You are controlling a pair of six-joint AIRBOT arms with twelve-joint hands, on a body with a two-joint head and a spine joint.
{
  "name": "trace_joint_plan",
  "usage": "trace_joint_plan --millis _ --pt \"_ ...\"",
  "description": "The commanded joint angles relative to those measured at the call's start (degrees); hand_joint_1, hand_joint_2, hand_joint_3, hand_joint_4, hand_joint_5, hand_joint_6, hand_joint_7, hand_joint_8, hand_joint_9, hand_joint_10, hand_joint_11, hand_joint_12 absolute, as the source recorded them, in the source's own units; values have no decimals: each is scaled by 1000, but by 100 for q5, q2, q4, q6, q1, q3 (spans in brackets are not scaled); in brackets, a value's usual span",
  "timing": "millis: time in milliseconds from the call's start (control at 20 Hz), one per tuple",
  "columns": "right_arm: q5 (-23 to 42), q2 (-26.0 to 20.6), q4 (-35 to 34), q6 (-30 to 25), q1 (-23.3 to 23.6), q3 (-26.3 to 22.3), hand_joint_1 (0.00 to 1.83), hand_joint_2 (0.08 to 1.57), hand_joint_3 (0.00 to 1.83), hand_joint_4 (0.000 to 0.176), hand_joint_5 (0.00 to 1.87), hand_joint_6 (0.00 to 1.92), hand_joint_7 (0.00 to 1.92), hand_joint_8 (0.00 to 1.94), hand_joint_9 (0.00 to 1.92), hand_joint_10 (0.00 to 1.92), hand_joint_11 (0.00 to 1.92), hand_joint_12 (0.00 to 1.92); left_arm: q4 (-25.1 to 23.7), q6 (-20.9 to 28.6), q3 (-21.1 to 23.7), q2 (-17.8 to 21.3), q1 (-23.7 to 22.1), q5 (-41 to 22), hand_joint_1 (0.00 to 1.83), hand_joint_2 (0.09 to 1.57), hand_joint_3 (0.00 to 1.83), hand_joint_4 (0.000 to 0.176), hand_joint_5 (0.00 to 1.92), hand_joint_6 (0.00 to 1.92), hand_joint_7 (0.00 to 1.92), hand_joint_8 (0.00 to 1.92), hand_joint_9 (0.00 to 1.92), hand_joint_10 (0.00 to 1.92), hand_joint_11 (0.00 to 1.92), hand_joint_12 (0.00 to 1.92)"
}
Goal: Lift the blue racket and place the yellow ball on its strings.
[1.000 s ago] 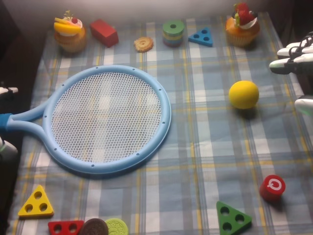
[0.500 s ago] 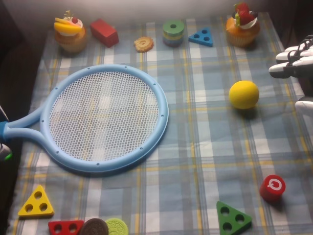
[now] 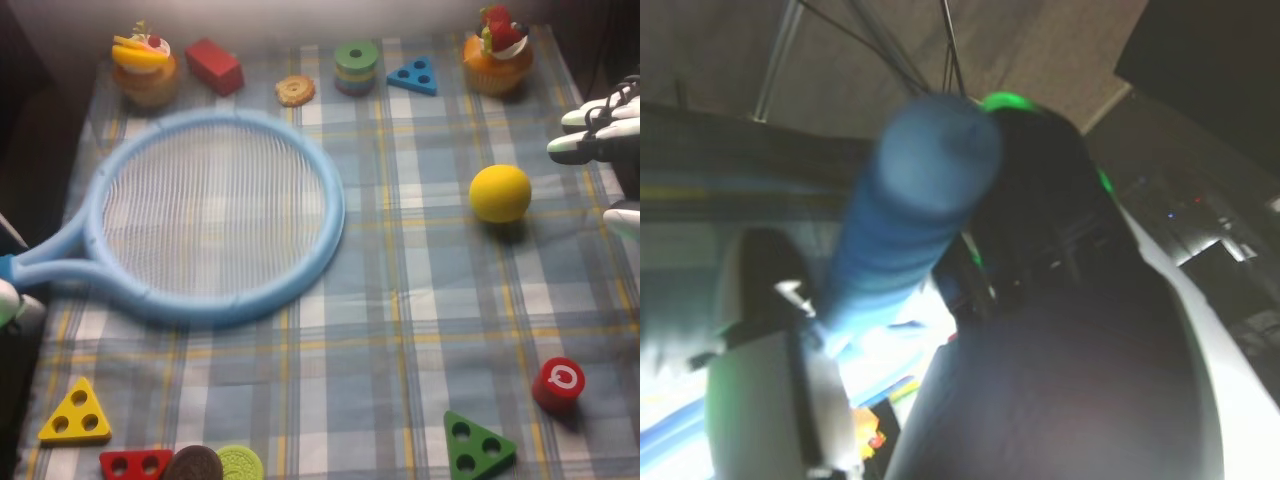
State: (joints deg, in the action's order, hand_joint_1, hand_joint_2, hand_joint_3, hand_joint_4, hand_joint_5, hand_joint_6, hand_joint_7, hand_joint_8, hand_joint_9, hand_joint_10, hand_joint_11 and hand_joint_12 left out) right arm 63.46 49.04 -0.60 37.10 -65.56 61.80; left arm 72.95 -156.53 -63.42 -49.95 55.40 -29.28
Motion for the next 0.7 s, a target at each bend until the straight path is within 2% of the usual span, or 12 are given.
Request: trace_joint_plan --millis 0,50,100,150,250,300,400,450,550,650 --pt "681 5 -125 -57 48 5 635 1331 2 0 614 3 516 4 480 6 258 585 -305 271 25 96 -12 -531 1249 1314 0 176 1081 1921 1315 1921 1439 1921 1323 1921" --pt "681 5 -125 -58 48 5 634 1330 2 0 615 3 512 2 472 2 250 581 -478 563 84 148 17 -591 1361 1307 0 176 1019 1921 1245 1921 1376 1921 1292 1921" --pt "681 5 -125 -58 48 5 637 1333 3 0 616 4 514 3 476 4 259 586 -750 1086 185 246 76 -695 1428 1295 0 176 937 1921 1203 1921 1368 1921 1355 1921" --pt "682 5 -125 -58 48 5 641 1333 2 0 614 2 512 1 476 3 261 590 -889 1293 275 327 109 -771 1463 1281 0 176 854 1921 1135 1921 1337 1921 1389 1921" --pt "683 5 -126 -58 48 5 641 1332 1 0 623 5 512 1 475 2 256 590 -1044 1328 456 448 155 -979 1557 1286 0 176 810 1921 1072 1921 1340 1921 1404 1921" --pt "683 5 -127 -58 48 -1 617 1334 2 0 618 1 510 0 477 2 261 597 -1186 1384 628 558 215 -1148 1542 1285 0 176 776 1921 999 1921 1263 1921 1298 1921" --pt "683 5 -127 -58 46 -5 614 1333 1 0 617 0 509 0 475 1 257 597 -1405 1692 781 675 300 -1255 1589 1240 0 176 799 1921 1030 1921 1303 1921 1350 1921" --pt "683 5 -127 -59 46 -5 625 1333 1 0 617 0 510 0 477 2 257 604 -1629 2087 922 790 384 -1390 1603 1227 0 176 862 1921 1065 1921 1341 1921 1396 1921" --pt "683 5 -128 -60 46 -6 656 1333 0 0 621 1 517 2 487 3 255 623 -2139 2860 1275 1066 587 -1773 1670 1224 0 176 859 1921 1105 1921 1327 1921 1415 1921" --pt "682 5 -128 -60 44 -6 642 1334 0 0 618 1 516 0 486 1 247 632 -2594 3259 1623 1287 741 -2152 1694 1195 0 176 844 1921 1090 1921 1324 1921 1447 1921"
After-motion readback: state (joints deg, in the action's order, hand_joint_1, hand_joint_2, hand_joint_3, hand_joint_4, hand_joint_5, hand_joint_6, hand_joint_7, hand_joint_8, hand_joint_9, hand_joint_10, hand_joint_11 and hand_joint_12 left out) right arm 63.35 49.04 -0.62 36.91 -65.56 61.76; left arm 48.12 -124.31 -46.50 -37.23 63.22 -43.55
